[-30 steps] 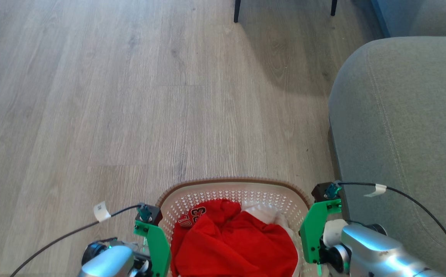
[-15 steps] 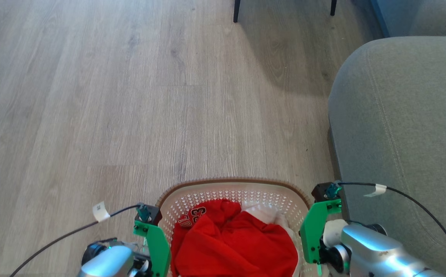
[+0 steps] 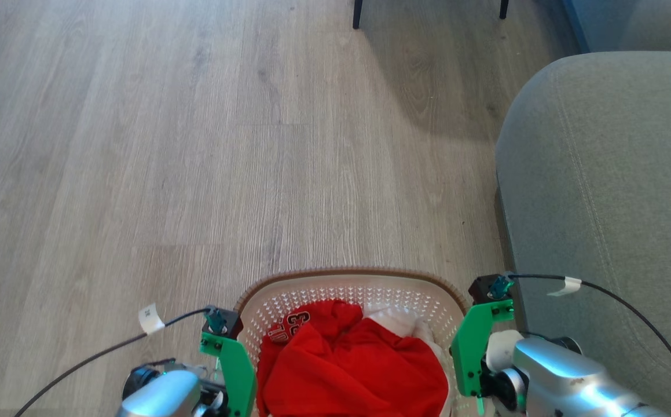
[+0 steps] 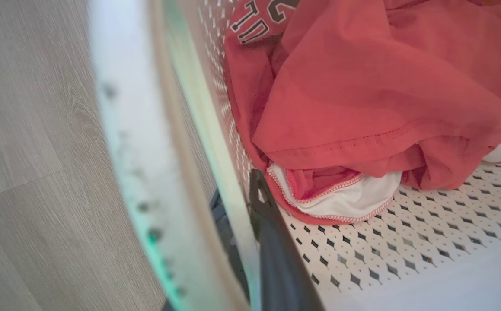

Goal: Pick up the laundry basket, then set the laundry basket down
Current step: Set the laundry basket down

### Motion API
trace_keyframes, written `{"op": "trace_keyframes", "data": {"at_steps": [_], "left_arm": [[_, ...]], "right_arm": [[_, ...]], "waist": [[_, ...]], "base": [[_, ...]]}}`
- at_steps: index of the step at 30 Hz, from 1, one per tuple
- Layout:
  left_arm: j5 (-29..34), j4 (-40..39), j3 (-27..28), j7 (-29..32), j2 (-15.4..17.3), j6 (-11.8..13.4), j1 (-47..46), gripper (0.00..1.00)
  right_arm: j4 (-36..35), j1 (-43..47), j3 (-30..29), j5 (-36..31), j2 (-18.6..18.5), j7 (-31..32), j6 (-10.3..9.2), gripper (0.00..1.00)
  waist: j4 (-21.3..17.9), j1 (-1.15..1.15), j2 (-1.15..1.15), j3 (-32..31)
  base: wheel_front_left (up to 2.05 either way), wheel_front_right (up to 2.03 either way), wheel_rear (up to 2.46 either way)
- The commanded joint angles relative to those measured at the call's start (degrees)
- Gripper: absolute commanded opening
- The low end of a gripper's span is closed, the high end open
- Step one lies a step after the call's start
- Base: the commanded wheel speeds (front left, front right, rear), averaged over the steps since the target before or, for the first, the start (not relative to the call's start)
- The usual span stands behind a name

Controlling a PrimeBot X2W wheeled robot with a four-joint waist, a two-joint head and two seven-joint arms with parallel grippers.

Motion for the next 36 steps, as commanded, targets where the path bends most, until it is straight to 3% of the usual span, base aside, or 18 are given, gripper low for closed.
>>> {"op": "trace_keyframes", "data": {"at_steps": [1,19,36], "left_arm": [[0.51,-1.03,0.13,-0.45,0.04,-0.47,-2.11,0.00],[1.04,-0.07,0.09,-2.29,-0.59,-0.47,-4.07,0.00],[4.62,3.94,0.19,-11.12,-4.85,1.78,-13.33,0.00]], "right_arm": [[-2.16,-0.80,0.57,-0.34,1.16,-0.72,0.94,0.00],[-2.50,-2.18,0.57,-0.76,0.29,-1.65,0.94,0.00],[-2.54,-9.79,0.16,-0.57,-3.27,-7.53,0.94,0.00]], "waist": [[0.01,0.00,0.00,0.03],[-0.14,0.00,0.00,3.93],[0.07,0.00,0.00,21.76]], "base": [[0.00,0.00,0.00],[0.00,0.00,0.00],[0.00,0.00,0.00]]}}
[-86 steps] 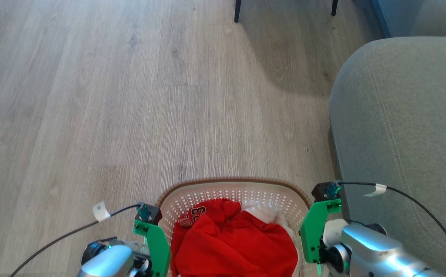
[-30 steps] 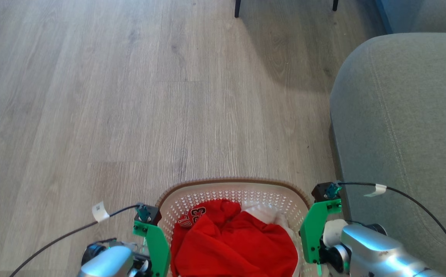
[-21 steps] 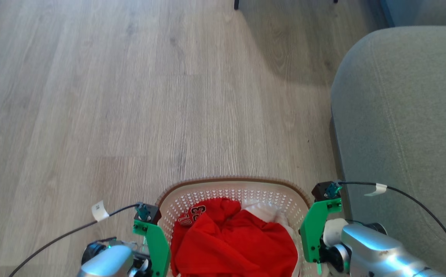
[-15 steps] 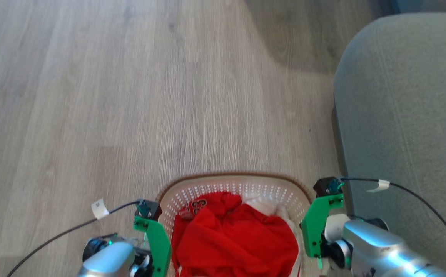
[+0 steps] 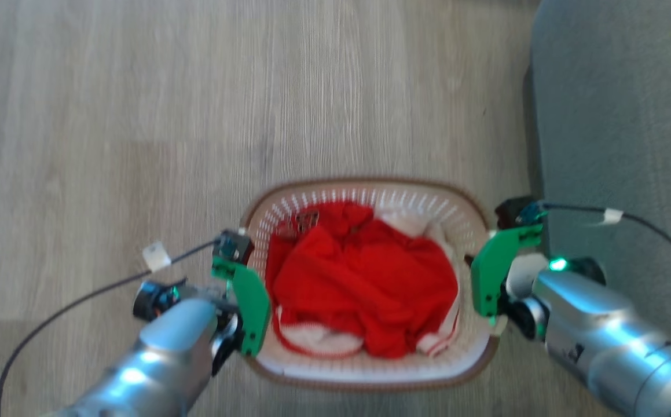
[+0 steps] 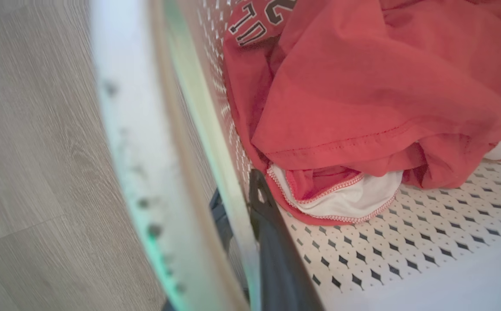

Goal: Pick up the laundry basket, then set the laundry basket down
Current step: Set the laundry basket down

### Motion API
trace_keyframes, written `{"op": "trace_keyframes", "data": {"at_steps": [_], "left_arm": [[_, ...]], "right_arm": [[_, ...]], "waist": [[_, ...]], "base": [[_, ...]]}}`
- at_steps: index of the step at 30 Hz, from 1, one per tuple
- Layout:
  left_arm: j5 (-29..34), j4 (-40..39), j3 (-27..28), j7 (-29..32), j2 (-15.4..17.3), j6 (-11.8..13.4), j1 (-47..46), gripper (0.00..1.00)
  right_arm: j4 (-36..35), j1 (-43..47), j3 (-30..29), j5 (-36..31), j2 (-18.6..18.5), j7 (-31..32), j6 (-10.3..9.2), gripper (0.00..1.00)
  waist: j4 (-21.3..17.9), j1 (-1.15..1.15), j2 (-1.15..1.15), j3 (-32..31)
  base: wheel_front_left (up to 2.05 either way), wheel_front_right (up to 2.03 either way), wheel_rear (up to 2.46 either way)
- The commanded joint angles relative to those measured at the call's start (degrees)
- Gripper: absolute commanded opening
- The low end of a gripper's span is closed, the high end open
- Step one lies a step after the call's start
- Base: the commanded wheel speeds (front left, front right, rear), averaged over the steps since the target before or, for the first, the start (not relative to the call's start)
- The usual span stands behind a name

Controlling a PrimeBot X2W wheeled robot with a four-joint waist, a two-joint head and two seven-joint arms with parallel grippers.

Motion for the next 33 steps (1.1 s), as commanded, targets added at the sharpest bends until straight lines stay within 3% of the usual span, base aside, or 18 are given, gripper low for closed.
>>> {"op": "trace_keyframes", "data": {"at_steps": [1,18,33], "left_arm": [[1.81,-0.80,0.19,-2.05,-0.67,0.12,-4.33,0.00],[2.80,-3.16,0.32,-7.67,-1.14,3.51,-15.09,0.00],[2.35,-4.31,0.16,-9.08,-1.14,4.37,-18.46,0.00]], "right_arm": [[-1.77,-1.42,0.60,-0.61,-0.15,-1.48,0.92,0.00],[2.88,-11.20,-0.20,-1.87,0.28,-10.89,0.92,0.00],[5.70,-15.38,0.24,-2.14,0.62,-12.76,0.92,0.00]], "waist": [[0.17,-0.01,0.00,5.58],[-0.17,-0.01,0.00,24.24],[-0.10,-0.01,0.00,31.15]], "base": [[0.00,0.00,0.00],[0.00,0.00,0.00],[0.00,0.00,0.00]]}}
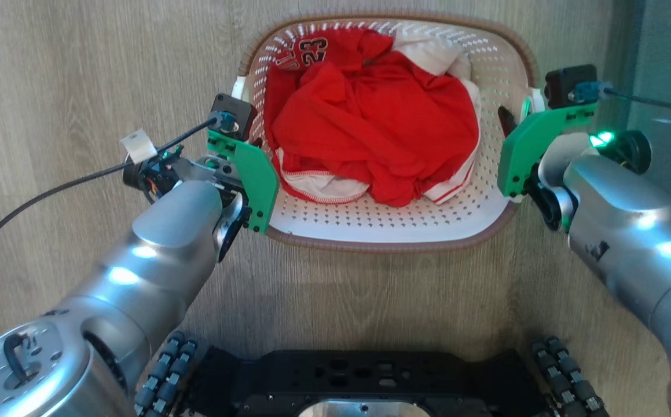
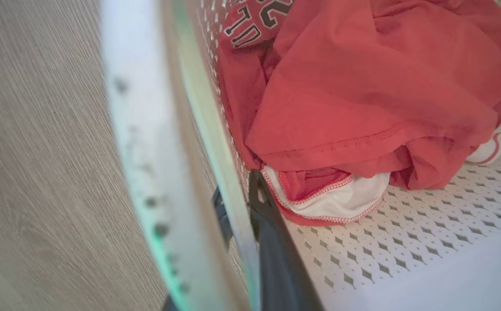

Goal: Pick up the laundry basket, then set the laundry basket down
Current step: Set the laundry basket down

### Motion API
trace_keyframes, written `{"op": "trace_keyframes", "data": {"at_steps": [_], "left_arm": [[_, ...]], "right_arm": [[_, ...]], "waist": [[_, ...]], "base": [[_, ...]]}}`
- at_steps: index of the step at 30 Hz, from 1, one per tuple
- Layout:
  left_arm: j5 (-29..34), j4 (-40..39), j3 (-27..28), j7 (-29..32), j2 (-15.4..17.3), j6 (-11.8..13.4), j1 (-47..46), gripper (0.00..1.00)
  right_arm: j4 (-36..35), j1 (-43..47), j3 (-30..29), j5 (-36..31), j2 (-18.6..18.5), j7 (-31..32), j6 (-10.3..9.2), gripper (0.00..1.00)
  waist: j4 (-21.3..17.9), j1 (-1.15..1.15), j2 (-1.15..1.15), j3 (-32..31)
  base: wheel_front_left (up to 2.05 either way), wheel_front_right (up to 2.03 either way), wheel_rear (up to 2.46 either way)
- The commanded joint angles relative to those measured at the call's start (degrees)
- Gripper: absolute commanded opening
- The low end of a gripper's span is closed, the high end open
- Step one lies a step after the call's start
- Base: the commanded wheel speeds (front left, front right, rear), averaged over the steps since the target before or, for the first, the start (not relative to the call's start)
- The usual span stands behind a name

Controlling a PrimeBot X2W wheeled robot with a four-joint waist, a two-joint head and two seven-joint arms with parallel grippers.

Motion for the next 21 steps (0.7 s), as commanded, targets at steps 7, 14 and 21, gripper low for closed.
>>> {"op": "trace_keyframes", "data": {"at_steps": [7,14,21], "left_arm": [[0.33,-2.30,-0.04,-1.20,-0.41,-0.31,-1.38,0.00],[-0.03,-2.86,-0.07,-1.22,-0.41,0.06,-1.80,0.00],[-1.13,-2.74,-0.08,-1.99,-0.41,2.24,-1.93,1.00]], "right_arm": [[-0.52,-0.01,1.30,-1.18,0.82,-2.33,0.83,0.00],[-0.38,-1.15,1.49,-2.38,0.39,-3.76,0.83,0.00],[1.59,-1.46,1.20,-2.01,0.58,-4.36,0.83,1.00]], "waist": [[0.34,0.00,0.00,1.62],[0.77,0.00,0.00,2.74],[1.05,0.00,0.00,3.13]], "base": [[0.00,0.00,0.00],[0.00,0.00,0.00],[0.00,0.00,0.00]]}}
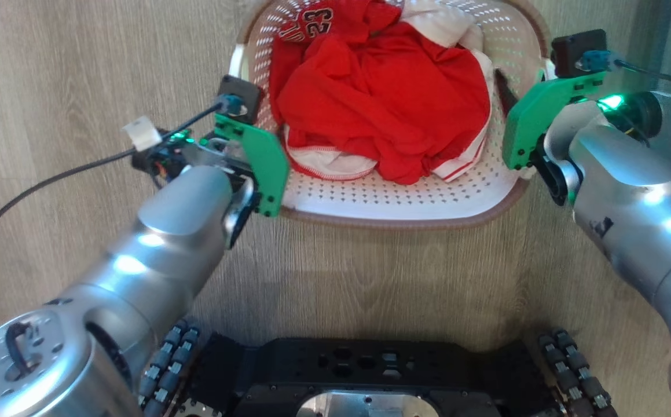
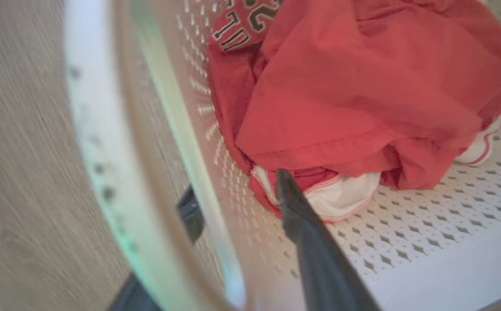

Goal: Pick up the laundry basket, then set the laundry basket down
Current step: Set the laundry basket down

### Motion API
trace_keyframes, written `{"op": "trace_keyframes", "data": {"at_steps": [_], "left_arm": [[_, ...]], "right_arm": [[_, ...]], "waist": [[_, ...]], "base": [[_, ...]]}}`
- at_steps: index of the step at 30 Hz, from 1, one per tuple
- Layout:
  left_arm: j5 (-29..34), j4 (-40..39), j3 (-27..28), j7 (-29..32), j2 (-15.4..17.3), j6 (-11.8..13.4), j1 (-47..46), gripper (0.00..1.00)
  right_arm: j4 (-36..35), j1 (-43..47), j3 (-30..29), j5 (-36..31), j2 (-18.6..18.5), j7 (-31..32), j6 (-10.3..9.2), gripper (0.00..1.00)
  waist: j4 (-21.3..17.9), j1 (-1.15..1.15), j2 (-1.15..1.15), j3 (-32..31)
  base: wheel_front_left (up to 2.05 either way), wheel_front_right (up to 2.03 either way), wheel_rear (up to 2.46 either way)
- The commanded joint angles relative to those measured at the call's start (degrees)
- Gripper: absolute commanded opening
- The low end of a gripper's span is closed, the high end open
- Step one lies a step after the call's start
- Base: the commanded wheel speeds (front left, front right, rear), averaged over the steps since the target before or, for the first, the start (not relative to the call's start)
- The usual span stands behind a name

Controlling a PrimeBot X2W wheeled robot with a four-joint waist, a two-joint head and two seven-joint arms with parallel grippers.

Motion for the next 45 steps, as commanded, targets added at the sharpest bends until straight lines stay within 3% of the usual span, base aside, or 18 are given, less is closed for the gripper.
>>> {"op": "trace_keyframes", "data": {"at_steps": [1,16,28,39,45], "left_arm": [[-0.30,-1.19,0.28,-0.55,-0.23,0.40,-0.02,1.00],[-4.40,1.63,0.58,-0.50,-0.24,1.06,2.61,1.00],[-5.16,6.92,0.40,-1.29,-0.24,-0.43,9.99,1.00],[-5.23,9.29,0.85,-7.93,-0.24,-1.38,16.55,1.00],[-4.38,7.76,3.22,-9.78,0.54,-0.38,17.77,1.00]], "right_arm": [[-0.03,2.59,0.42,-0.19,0.66,-0.73,0.55,1.00],[2.21,4.54,0.33,1.51,2.02,-0.23,0.55,1.00],[3.16,12.84,0.12,4.23,5.22,0.14,0.55,1.00],[0.19,19.57,-1.31,5.94,5.99,-1.58,0.55,1.00],[-4.33,21.12,-8.61,1.02,3.68,-1.74,0.55,1.00]], "waist": [[0.04,0.00,0.00,-0.01],[-0.34,0.00,0.00,-5.15],[-3.25,0.00,0.00,-21.80],[-5.32,0.00,0.00,-37.40],[-5.16,0.00,0.00,-44.08]], "base": [[0.00,0.00,0.00],[0.00,0.00,0.00],[0.00,0.00,0.00],[0.00,0.00,0.00],[0.00,0.00,0.00]]}}
